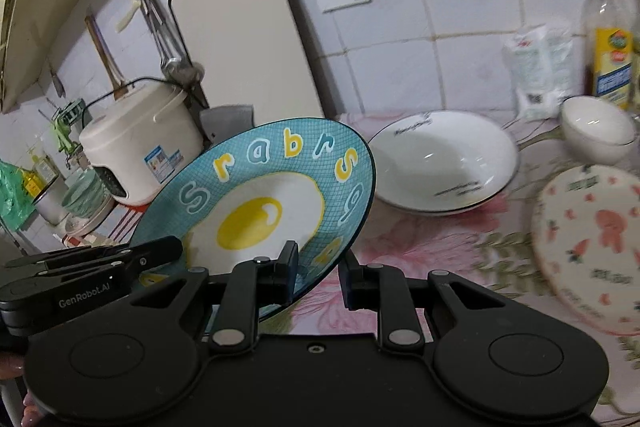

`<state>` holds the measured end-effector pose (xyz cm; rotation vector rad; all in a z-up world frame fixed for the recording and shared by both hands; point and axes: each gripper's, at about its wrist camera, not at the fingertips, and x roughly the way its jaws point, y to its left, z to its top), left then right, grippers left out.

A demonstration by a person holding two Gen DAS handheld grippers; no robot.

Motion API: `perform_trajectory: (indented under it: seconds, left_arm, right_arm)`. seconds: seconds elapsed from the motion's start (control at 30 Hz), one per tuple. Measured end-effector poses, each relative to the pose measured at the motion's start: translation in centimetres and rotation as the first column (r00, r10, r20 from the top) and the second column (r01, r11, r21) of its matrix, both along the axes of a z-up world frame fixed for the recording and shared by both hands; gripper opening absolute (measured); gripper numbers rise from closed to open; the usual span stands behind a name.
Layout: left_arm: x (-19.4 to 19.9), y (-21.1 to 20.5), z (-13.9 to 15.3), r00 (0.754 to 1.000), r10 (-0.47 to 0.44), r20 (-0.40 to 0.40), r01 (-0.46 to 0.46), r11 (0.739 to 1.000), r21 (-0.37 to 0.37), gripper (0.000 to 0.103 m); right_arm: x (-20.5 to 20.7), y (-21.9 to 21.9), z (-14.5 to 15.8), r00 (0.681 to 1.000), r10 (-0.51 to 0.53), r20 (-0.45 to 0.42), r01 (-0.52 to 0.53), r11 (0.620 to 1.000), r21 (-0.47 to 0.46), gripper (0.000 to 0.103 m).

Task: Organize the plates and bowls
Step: 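Grasp and lift the blue egg plate with the left gripper, then lower the blue egg plate onto the white plate and open the left gripper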

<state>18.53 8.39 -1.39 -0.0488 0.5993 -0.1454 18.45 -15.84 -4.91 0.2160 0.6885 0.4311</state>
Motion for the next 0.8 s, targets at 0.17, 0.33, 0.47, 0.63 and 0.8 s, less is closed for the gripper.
perform_trajectory:
  seconds: [0.17,0.33,0.47,0.63,0.8]
  left_arm:
    - [0.6,-2.6,1.3,0.999,-0.026,0.029,0.027,1.000,-0.015,0.024]
    - [3.0,-4.9,1.8,0.998,-0.038,0.044,0.040,0.999,-0.034,0.024]
    - [5.5,-6.7,1.3,0.998,-0.033,0.057,0.035,0.998,-0.043,0.024]
    - [9.2,-9.2,-0.2,0.998,-0.020,0.053,0.022,0.999,-0.038,0.024]
    - [12.9,-10.5,-2.2,1.000,-0.022,0.008,0.022,0.998,-0.058,0.024]
  right_arm:
    - [-0.2,-2.8,1.7,0.999,-0.037,0.028,0.037,0.999,-0.004,0.026]
    - [1.4,-5.2,2.6,0.997,-0.063,0.044,0.063,0.998,-0.011,0.026]
    - [3.7,-6.9,2.4,0.995,-0.081,0.049,0.082,0.996,-0.017,0.026]
    - [7.3,-8.5,1.2,0.994,-0.100,0.034,0.101,0.995,-0.018,0.026]
    - [10.8,-10.0,-0.9,0.993,-0.119,-0.002,0.119,0.993,-0.018,0.026]
